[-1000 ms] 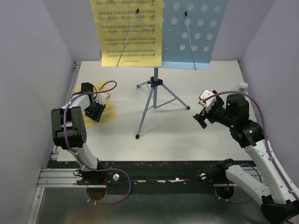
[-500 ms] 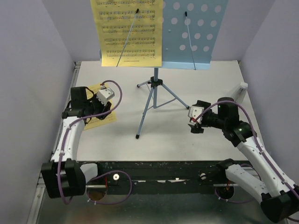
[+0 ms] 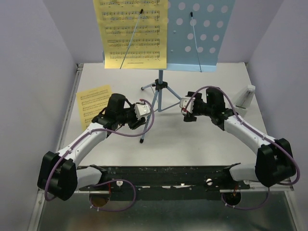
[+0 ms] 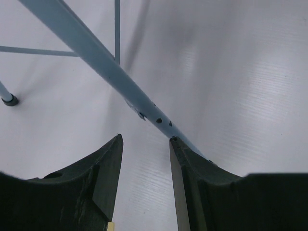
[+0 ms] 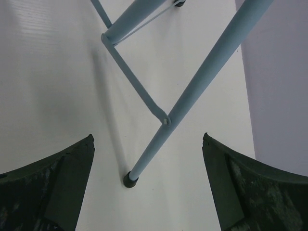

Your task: Pack up the instrument practice props

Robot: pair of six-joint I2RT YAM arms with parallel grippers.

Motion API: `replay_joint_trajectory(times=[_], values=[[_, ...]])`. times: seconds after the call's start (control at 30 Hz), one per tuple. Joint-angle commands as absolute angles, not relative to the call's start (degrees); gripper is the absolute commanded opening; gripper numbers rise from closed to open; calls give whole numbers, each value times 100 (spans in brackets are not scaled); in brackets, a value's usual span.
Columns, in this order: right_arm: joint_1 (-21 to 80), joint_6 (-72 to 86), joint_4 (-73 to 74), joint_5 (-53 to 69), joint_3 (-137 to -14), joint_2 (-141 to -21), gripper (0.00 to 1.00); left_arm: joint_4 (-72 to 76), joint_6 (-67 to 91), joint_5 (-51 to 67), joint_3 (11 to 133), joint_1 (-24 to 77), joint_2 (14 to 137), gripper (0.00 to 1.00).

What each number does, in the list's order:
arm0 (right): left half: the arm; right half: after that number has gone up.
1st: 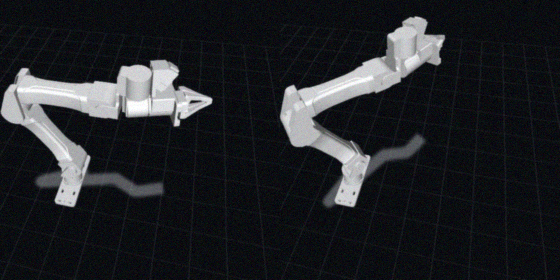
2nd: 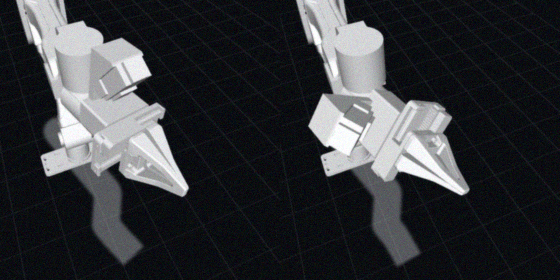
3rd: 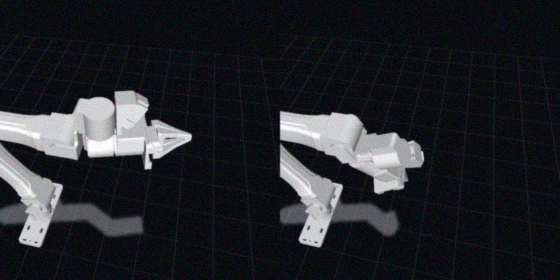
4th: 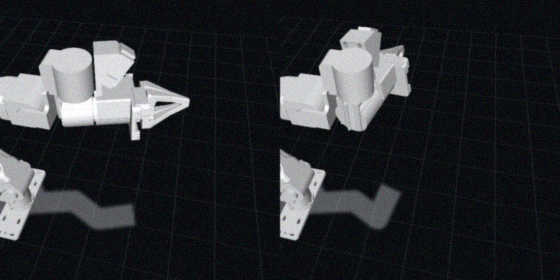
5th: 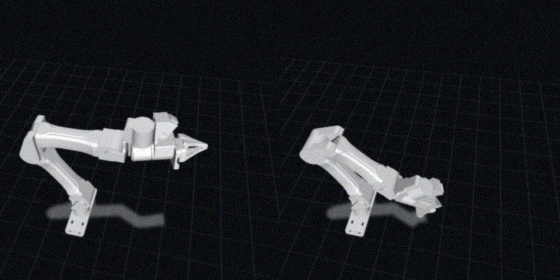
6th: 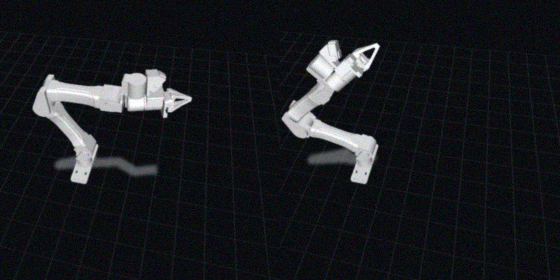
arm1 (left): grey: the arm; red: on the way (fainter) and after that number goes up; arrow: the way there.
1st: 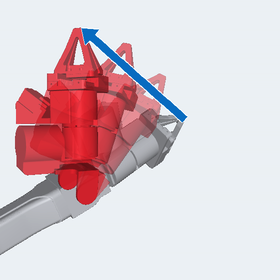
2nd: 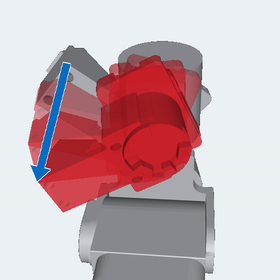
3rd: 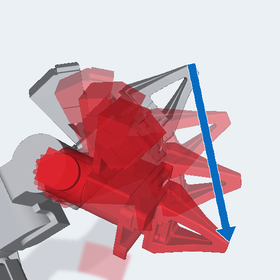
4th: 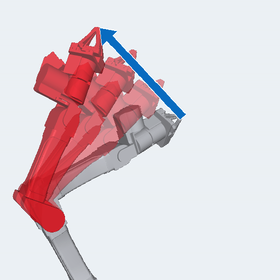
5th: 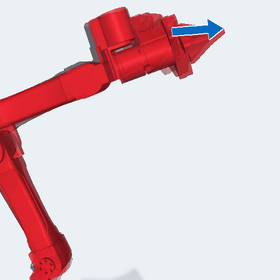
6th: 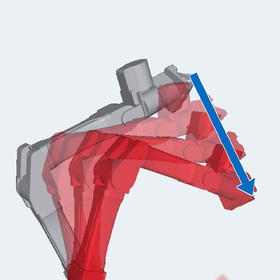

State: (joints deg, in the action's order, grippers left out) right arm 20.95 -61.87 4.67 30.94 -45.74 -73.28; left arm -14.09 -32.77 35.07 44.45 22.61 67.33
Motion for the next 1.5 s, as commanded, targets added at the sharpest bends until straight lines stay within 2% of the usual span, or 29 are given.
replay_joint_trajectory(times=[0.0,0.33,0.67,1.17,1.33,1.47], values=[[2118,-6319,-422,3032,-5132,-7988,100,-888,-3664,3366,4368,2645,7092,54],[2039,-6724,-852,2093,-5756,-9166,100,-853,-4192,3559,4948,3032,7980,51],[1662,-6583,-1239,1573,-5880,-9554,100,-862,-4869,3604,5388,3226,8543,49],[1644,-6820,-1222,1766,-6591,-10353,100,-343,-3780,3709,5510,3375,8868,49],[1635,-6785,-1125,1758,-6671,-10328,100,-193,-3507,3630,5792,3480,9026,50],[1600,-6689,-1072,1766,-6233,-9758,100,-447,-3551,3507,5783,3376,8869,52]])
